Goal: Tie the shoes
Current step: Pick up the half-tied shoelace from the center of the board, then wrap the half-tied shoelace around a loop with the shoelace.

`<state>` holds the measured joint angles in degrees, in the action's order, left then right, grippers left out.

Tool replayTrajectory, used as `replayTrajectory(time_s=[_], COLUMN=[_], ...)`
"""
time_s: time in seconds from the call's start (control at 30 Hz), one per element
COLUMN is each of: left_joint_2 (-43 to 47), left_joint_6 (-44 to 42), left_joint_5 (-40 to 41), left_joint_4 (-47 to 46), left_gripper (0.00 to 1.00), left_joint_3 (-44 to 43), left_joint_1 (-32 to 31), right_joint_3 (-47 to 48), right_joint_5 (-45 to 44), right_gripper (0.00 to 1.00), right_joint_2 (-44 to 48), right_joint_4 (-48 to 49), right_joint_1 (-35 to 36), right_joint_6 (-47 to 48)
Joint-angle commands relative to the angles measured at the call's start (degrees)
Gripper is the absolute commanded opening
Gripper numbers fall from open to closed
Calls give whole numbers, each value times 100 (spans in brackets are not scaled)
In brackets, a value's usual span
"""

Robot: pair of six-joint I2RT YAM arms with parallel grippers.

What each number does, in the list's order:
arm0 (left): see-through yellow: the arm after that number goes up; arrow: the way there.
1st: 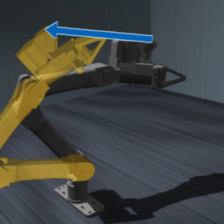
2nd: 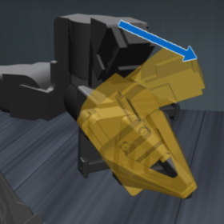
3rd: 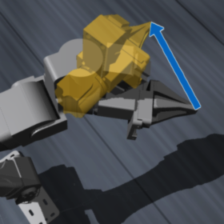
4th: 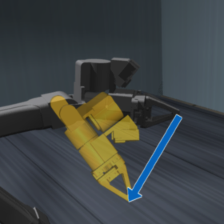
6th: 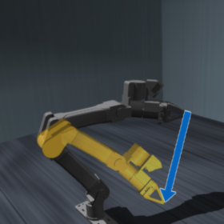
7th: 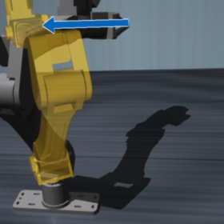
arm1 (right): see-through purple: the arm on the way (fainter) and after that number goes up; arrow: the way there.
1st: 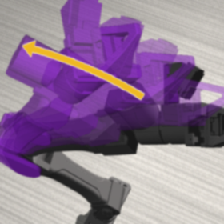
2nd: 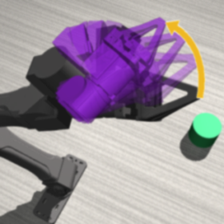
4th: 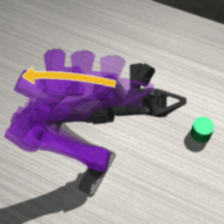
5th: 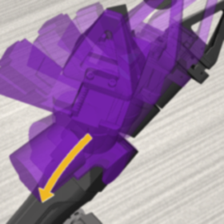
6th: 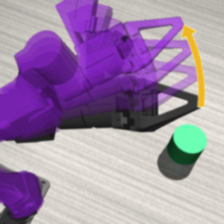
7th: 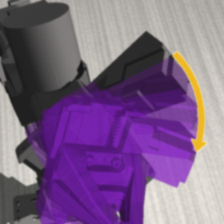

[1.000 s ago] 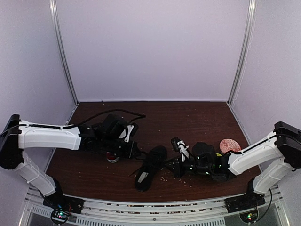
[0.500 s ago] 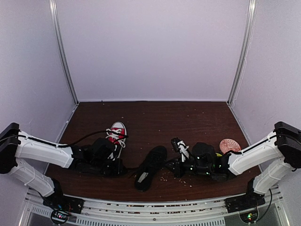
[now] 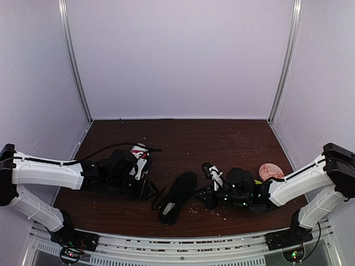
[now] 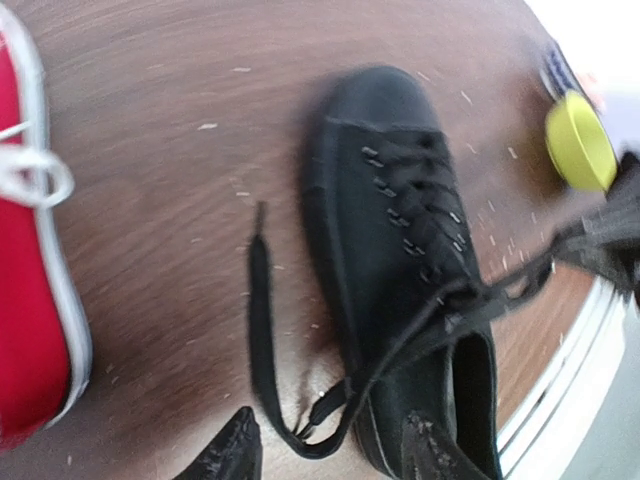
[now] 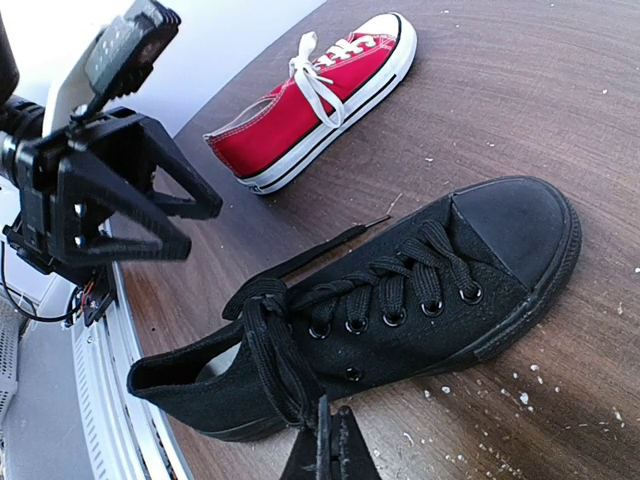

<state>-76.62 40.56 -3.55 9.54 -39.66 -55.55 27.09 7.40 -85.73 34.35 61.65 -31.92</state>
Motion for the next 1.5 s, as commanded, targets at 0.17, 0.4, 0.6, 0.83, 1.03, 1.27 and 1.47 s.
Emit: replayTrajectory(time_s=[0.17,0.4,0.6,0.83,1.03,1.27,1.47], left_joint_2=[-757,-1200,-1487,-957,-578,-379,-418], left_joint_6=[-1550,-1343,-1300,-1252,-1244,-566,1120], left_joint_5=[-1110,-1090,-1092,-884,-917,-1842,-3192], left_joint_4=[-748,-844,-688,106,901,1100,-233], left_gripper=[44,40,18,5,3,0,0], left_joint_3=[130,34,-79,-214,-513,-738,-950], left_joint_1=[-16,-35,-120,-149,-149,-149,-340], right_joint_3=[95,104,106,165,262,442,641], right_joint_5=[-81,-89,-94,-107,-93,-122,-119], right_gripper=[0,0,0,0,0,0,0], right_joint_2=[-61,-62,-34,-5,-9,-6,-126], right_joint_4=[37,3,-22,-122,-187,-428,-547], right_joint_1=[-11,-10,-4,-12,-12,-6,2], right_joint_6=[-59,-55,-41,2,51,123,131])
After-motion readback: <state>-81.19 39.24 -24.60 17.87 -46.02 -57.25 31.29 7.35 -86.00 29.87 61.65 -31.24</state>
